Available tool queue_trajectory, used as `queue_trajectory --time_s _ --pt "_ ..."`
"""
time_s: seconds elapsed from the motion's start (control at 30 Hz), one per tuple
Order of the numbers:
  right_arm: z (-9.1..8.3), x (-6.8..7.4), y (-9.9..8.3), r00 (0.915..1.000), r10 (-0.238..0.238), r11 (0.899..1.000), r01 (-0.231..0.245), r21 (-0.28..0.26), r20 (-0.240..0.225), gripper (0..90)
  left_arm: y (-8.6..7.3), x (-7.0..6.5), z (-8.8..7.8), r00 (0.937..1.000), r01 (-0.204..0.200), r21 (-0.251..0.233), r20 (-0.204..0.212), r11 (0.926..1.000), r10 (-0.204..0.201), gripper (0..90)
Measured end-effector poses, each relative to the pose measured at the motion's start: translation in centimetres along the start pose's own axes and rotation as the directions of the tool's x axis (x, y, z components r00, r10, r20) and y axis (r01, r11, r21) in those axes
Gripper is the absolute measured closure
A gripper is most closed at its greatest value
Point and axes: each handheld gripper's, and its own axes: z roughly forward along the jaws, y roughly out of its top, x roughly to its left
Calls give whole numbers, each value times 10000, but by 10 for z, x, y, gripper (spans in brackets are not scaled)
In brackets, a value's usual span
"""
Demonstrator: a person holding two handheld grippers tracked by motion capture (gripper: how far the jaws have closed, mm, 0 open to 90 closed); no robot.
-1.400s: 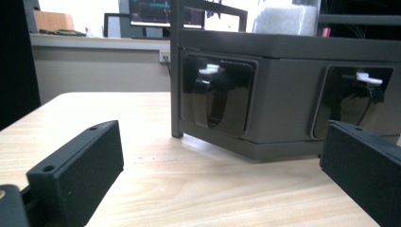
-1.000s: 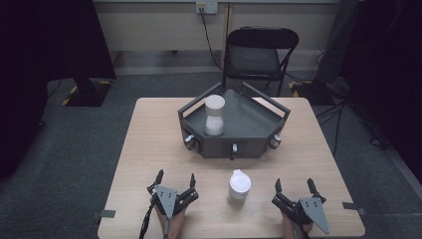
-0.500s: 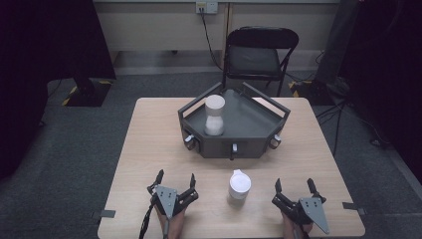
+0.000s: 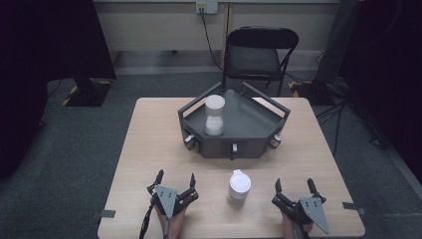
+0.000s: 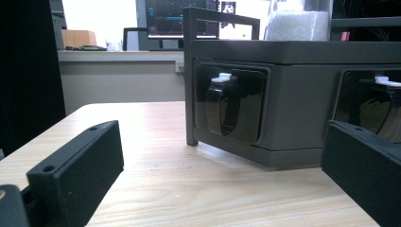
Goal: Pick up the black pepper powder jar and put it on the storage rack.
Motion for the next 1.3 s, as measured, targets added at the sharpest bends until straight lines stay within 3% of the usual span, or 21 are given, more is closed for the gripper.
queue_trajectory --time_s 0.37,0.6,0.73,1.03,1.3 --pt "0 0 0 10000 25 10000 -25 -27 15 0 0 0 0 10000 3 1 -8 10000 -3 0" --pt "1 -9 5 9978 641 9978 -638 178 -161 0 0 -1 0 10000 -1 2 -46 10000 1 0" --pt "-1 -10 12 9985 455 9990 -455 3 -321 0 0 -1 0 10000 -2 2 -61 10000 2 0" --pt "-5 -9 33 9920 288 9974 -367 -622 -1233 0 0 -1 0 10000 -2 3 -73 10000 2 0" --pt "1 9 50 9738 91 9951 -313 -940 -2273 0 0 -1 0 10000 0 4 -85 10000 0 0"
